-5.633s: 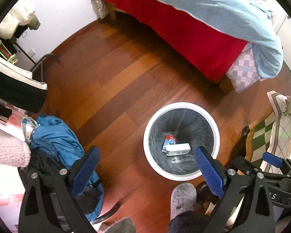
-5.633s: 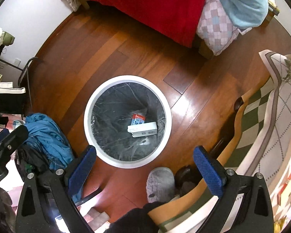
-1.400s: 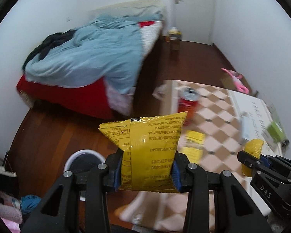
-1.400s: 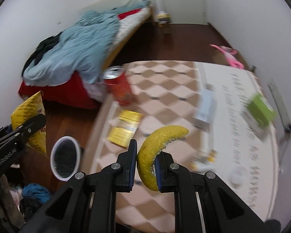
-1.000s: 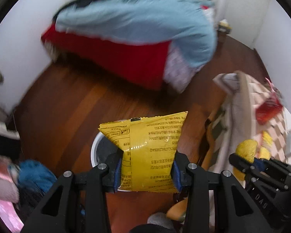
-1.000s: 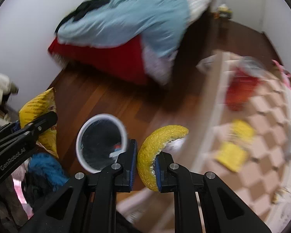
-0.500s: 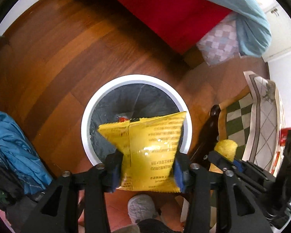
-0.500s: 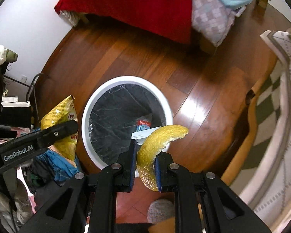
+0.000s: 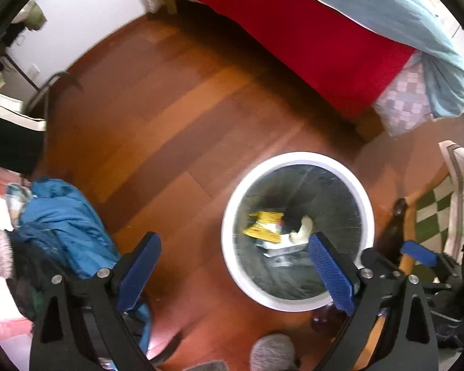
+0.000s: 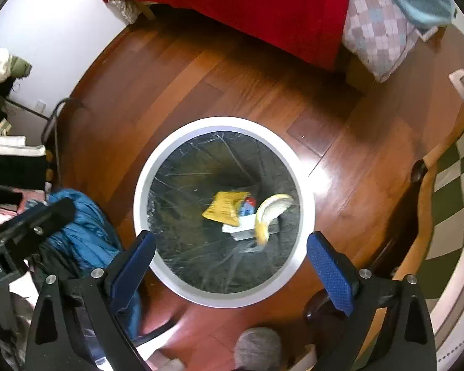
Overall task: Collect trash
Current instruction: 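Carry both items over the white bin and open both tools to drop them, then move both tools back over the table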
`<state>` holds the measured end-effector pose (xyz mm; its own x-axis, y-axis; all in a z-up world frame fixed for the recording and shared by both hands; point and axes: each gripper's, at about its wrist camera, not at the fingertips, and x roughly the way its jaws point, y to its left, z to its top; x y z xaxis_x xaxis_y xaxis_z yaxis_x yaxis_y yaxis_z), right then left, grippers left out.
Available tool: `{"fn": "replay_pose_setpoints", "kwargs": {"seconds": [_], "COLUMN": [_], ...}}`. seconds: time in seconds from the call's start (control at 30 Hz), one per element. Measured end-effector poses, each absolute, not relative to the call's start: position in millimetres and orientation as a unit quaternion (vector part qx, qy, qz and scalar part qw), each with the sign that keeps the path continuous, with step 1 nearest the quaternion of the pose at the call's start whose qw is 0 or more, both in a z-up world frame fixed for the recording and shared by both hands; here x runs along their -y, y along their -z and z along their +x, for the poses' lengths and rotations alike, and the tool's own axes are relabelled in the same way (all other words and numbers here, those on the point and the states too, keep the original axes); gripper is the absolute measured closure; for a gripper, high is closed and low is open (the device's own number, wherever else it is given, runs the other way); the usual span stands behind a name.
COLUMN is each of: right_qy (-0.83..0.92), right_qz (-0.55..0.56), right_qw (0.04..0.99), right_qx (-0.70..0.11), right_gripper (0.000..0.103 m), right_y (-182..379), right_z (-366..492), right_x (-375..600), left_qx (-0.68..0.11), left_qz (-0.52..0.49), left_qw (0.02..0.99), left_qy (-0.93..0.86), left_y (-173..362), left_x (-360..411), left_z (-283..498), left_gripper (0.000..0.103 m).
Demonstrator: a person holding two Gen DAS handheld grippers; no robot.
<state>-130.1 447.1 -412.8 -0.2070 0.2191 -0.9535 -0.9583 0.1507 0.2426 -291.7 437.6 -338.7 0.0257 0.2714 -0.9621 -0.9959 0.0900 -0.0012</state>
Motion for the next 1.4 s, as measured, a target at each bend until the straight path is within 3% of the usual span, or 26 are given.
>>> {"fn": "replay_pose_setpoints", "kwargs": {"seconds": [0.77, 1.4], "right_qy": [-0.537, -0.593], "right_qz": [-0.351, -0.224], "right_qw": [0.593, 0.632], "right_qx": [-0.487, -0.446], "right_gripper": [0.003, 0.003], "right_y": [330.2, 168.0], "right_z": [-122.0, -95.9], "right_x": [-391.6, -286.6], "left_qx": [-0.448, -0.416], "left_qz": [-0.343, -0.254], "left_qw": [0.611, 0.665], "left_qy": [-0.556, -0.566], "left_y": [272.9, 148.9], "left_x": [-379.9, -300.8], "left_z": [-277.0, -247.1], "left_gripper": [0.006, 0.006]}}
